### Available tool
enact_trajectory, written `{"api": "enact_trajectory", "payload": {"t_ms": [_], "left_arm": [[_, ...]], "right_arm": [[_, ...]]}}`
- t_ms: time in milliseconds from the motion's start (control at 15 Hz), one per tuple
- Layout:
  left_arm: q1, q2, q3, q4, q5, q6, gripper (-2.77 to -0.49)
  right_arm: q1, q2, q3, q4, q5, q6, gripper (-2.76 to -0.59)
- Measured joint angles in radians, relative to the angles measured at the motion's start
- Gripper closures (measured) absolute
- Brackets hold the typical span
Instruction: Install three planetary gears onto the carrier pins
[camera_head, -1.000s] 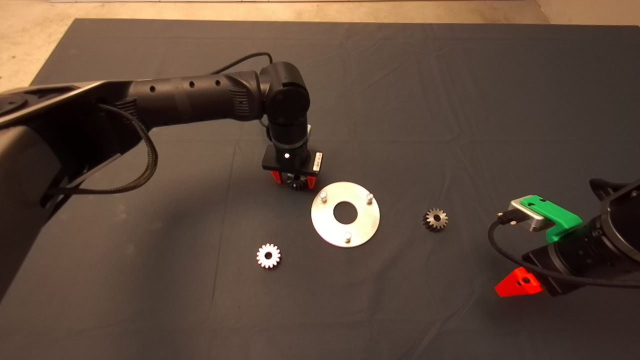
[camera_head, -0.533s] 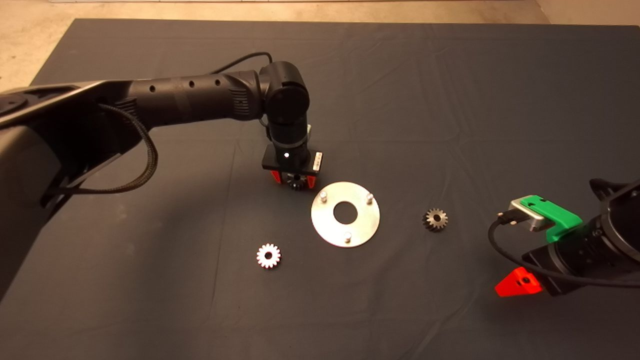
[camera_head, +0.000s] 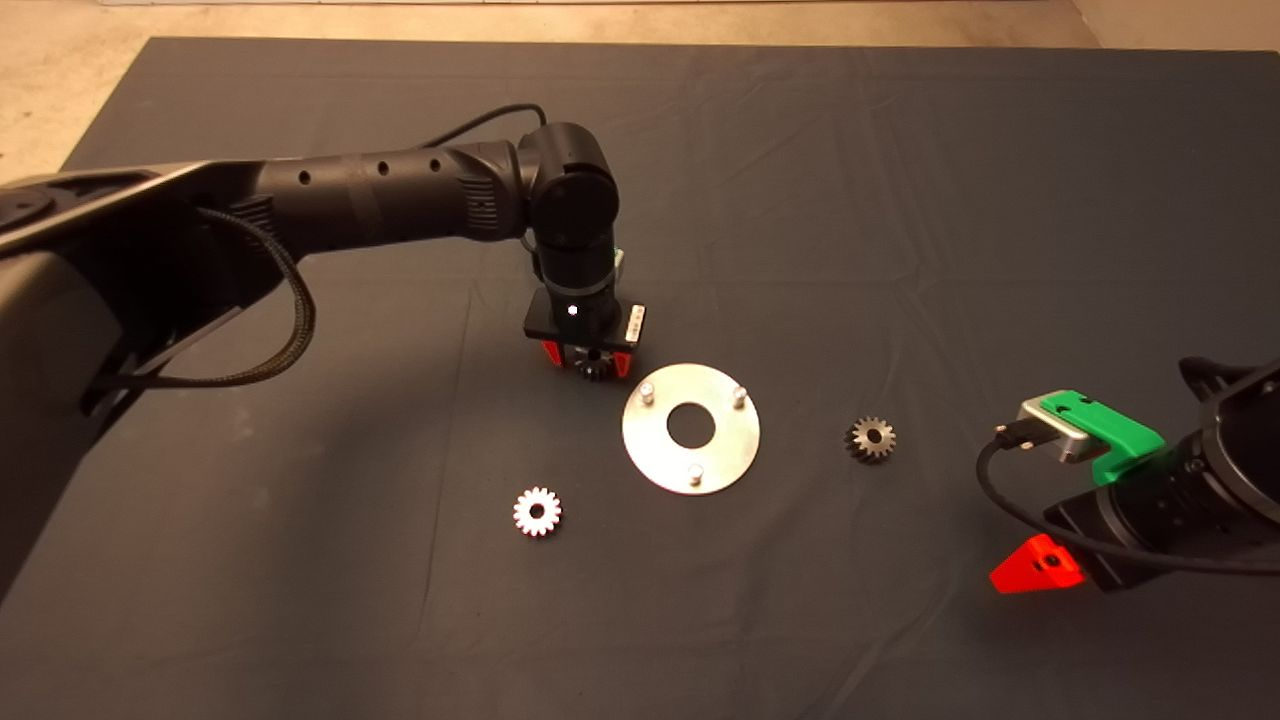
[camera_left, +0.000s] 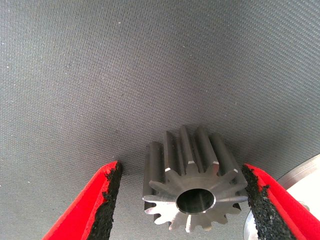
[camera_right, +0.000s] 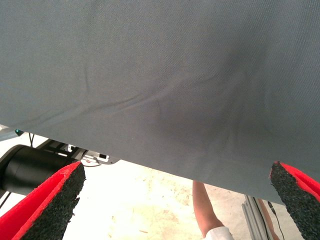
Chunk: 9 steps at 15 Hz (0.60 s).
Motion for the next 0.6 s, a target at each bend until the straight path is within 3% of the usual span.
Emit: {"api": "enact_trajectory", "payload": {"t_ms": [600], "left_arm": [[-0.001, 0.003, -0.031, -0.01, -0.001, 0.003, -1.66]], "right_arm": [[0.001, 0.0, 0.0, 0.0, 0.0, 0.0, -2.76]]}}
